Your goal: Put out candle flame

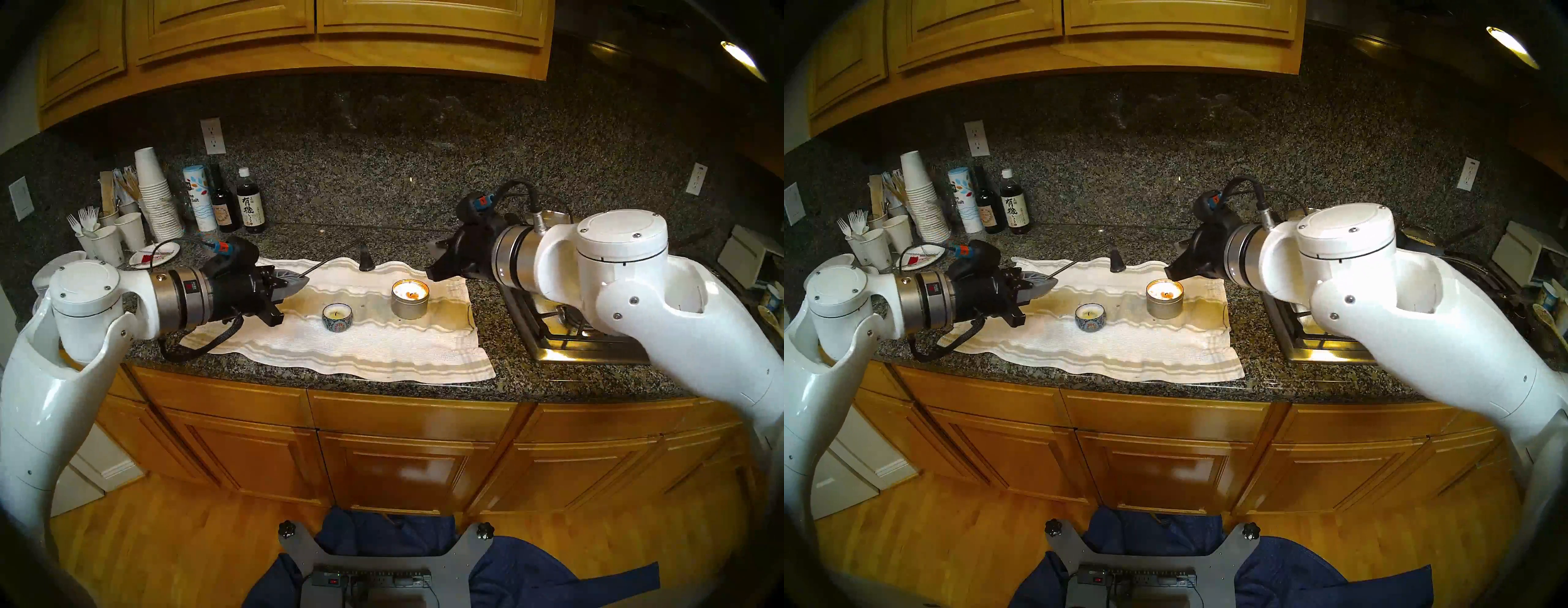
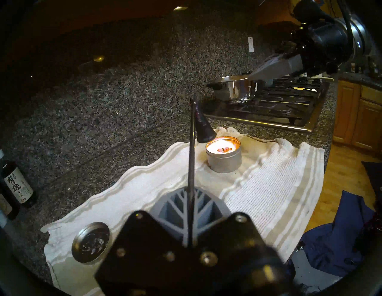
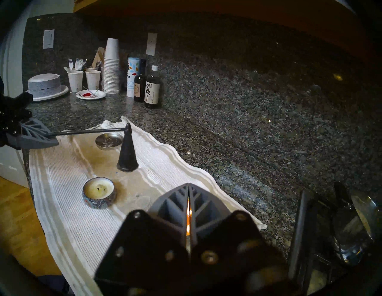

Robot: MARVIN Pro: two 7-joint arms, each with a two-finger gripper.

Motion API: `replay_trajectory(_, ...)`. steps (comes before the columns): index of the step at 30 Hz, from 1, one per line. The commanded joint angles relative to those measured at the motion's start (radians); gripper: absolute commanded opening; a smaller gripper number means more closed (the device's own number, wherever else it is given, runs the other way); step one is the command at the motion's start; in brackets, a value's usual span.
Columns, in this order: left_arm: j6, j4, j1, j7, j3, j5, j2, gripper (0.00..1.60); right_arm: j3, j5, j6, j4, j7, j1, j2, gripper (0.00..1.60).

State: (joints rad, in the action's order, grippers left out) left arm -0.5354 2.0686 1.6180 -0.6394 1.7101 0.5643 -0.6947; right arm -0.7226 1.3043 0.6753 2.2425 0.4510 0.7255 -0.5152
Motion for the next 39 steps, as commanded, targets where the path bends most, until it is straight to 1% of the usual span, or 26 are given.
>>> replay_trajectory(1,0.038,0.001,-0.115,0.028,-0.063,-0.012,0.002,0.0,-0.026,-0.01,-0.028,0.009,0.004,-0.003,0.037,0.0)
replay_trajectory(3,0.042,0.005,-0.117,0.038,-0.072,-0.011,0.0,0.0,-0.023,-0.009,-0.032,0.008,0.006,0.003,0.041,0.0)
replay_trajectory(5,0.038,-0.008,-0.148,0.042,-0.1,-0.018,-0.005,0.0,-0.02,-0.009,-0.037,0.008,0.007,0.008,0.044,0.0)
replay_trajectory(6,0.044,-0.005,-0.144,0.049,-0.101,-0.024,-0.003,0.0,-0.019,-0.009,-0.039,0.008,0.008,0.009,0.045,0.0)
replay_trajectory(7,0.039,-0.017,-0.17,0.047,-0.12,-0.027,-0.007,0.0,-0.017,-0.01,-0.041,0.007,0.008,0.011,0.046,0.0)
replay_trajectory(8,0.049,-0.008,-0.148,0.054,-0.108,-0.027,-0.007,0.0,-0.016,-0.01,-0.044,0.007,0.008,0.012,0.046,0.0)
replay_trajectory(9,0.04,-0.024,-0.185,0.046,-0.134,-0.032,-0.007,0.0,-0.014,-0.01,-0.046,0.007,0.008,0.013,0.046,0.0)
replay_trajectory(10,0.044,-0.016,-0.169,0.051,-0.126,-0.034,-0.006,0.0,-0.013,-0.01,-0.048,0.006,0.008,0.015,0.046,0.0)
replay_trajectory(14,0.042,-0.032,-0.213,0.038,-0.172,-0.062,0.0,0.0,-0.009,-0.011,-0.053,0.005,0.009,0.018,0.047,0.0)
replay_trajectory(16,0.048,-0.027,-0.207,0.044,-0.171,-0.069,-0.003,0.0,-0.008,-0.01,-0.054,0.005,0.009,0.018,0.048,0.0)
replay_trajectory(19,0.047,-0.038,-0.239,0.038,-0.199,-0.09,-0.014,0.0,-0.006,-0.009,-0.06,0.006,0.012,0.02,0.05,0.0)
replay_trajectory(20,0.041,-0.049,-0.265,0.034,-0.217,-0.095,-0.016,0.0,-0.006,-0.008,-0.061,0.006,0.013,0.02,0.051,0.0)
replay_trajectory(21,0.049,-0.04,-0.243,0.039,-0.203,-0.101,-0.023,0.0,-0.007,-0.008,-0.064,0.006,0.014,0.021,0.053,0.0)
replay_trajectory(22,0.049,-0.04,-0.243,0.039,-0.203,-0.101,-0.023,0.0,-0.007,-0.008,-0.064,0.006,0.014,0.021,0.053,0.0)
replay_trajectory(25,0.04,-0.07,-0.303,0.019,-0.249,-0.121,-0.03,0.0,-0.005,-0.008,-0.071,0.005,0.017,0.027,0.062,0.0)
replay_trajectory(26,0.048,-0.059,-0.276,0.022,-0.231,-0.128,-0.038,0.0,-0.005,-0.007,-0.073,0.005,0.018,0.029,0.065,0.0)
replay_trajectory(27,0.039,-0.076,-0.317,0.012,-0.26,-0.131,-0.038,0.0,-0.004,-0.007,-0.075,0.005,0.018,0.031,0.067,0.0)
replay_trajectory(28,0.048,-0.065,-0.29,0.008,-0.241,-0.14,-0.043,0.0,-0.004,-0.007,-0.077,0.005,0.019,0.033,0.069,0.0)
replay_trajectory(29,0.038,-0.083,-0.332,-0.003,-0.27,-0.142,-0.043,0.0,-0.002,-0.006,-0.079,0.005,0.019,0.035,0.072,0.0)
replay_trajectory(30,0.047,-0.069,-0.3,-0.001,-0.247,-0.149,-0.051,0.0,-0.001,-0.006,-0.08,0.004,0.019,0.037,0.074,0.0)
replay_trajectory(31,0.047,-0.069,-0.3,-0.001,-0.247,-0.149,-0.051,0.0,-0.001,-0.006,-0.08,0.004,0.019,0.037,0.074,0.0)
replay_trajectory(32,0.04,-0.084,-0.335,-0.012,-0.271,-0.154,-0.052,0.0,0.0,-0.006,-0.082,0.004,0.019,0.038,0.075,0.0)
replay_trajectory(34,0.044,-0.084,-0.327,-0.017,-0.263,-0.166,-0.066,0.0,0.001,-0.005,-0.085,0.003,0.02,0.04,0.077,0.0)
replay_trajectory(36,0.037,-0.106,-0.367,-0.031,-0.287,-0.172,-0.076,0.0,0.002,-0.004,-0.088,0.003,0.02,0.042,0.078,0.0)
replay_trajectory(37,0.043,-0.1,-0.344,-0.032,-0.269,-0.176,-0.087,0.0,0.002,-0.004,-0.089,0.003,0.021,0.042,0.079,0.0)
replay_trajectory(39,0.04,-0.114,-0.363,-0.043,-0.278,-0.178,-0.1,0.0,0.003,-0.003,-0.09,0.003,0.02,0.042,0.08,0.0)
